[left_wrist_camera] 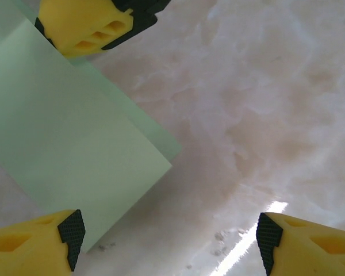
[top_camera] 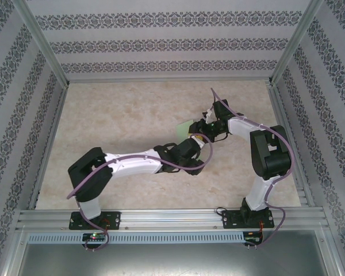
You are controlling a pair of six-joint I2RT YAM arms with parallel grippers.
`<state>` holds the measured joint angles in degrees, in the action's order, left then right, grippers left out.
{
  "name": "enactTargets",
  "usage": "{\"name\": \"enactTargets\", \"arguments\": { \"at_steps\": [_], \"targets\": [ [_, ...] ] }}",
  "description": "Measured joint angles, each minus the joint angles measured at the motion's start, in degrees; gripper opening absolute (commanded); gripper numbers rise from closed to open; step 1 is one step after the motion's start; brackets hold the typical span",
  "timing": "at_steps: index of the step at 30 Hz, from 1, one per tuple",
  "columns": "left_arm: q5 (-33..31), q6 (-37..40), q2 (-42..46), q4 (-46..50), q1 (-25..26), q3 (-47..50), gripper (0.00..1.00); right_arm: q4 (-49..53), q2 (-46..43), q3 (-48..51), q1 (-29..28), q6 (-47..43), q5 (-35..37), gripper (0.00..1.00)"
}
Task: Fold a paper plane with a square sheet of paper (fold left side to right side)
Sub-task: Fold the triangle a second time at the center of the table.
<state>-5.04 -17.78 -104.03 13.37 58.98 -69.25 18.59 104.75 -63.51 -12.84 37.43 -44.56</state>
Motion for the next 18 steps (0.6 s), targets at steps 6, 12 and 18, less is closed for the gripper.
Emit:
{"name": "enactTargets", "arguments": {
  "at_steps": [6,12,18],
  "targets": [
    [-9.5,1.8,-8.7,6.6,2.2,-9.0,0.82,0.1,0.0,-0.3,0.0,0.0,-0.1,0.45],
    [-19.9,4.0,-14.7,11.8,4.8,-16.0,0.79,0.3,0.1,-0.4,0.0,0.0,-0.1,0.45],
    [-25.4,4.5,-15.6,15.2,5.2,-17.7,0.49,0.3,0.1,-0.4,0.0,0.0,-0.1,0.45]
  ]
}}
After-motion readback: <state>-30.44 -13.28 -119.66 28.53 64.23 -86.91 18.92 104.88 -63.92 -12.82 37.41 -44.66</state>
